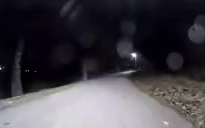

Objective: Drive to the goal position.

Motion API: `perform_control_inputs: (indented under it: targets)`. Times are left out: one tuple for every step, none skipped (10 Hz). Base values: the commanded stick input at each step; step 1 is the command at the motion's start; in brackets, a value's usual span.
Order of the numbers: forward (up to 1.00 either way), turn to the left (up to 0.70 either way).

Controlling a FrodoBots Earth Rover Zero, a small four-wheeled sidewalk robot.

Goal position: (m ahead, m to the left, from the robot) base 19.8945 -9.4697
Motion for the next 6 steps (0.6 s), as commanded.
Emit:
perform_control_inputs:
  targets:
    - [1.0,0.0]
    - [1.0,0.0]
    - [1.0,0.0]
    - [1.0,0.0]
    - [1.0,0.0]
    - [1.0,0.0]
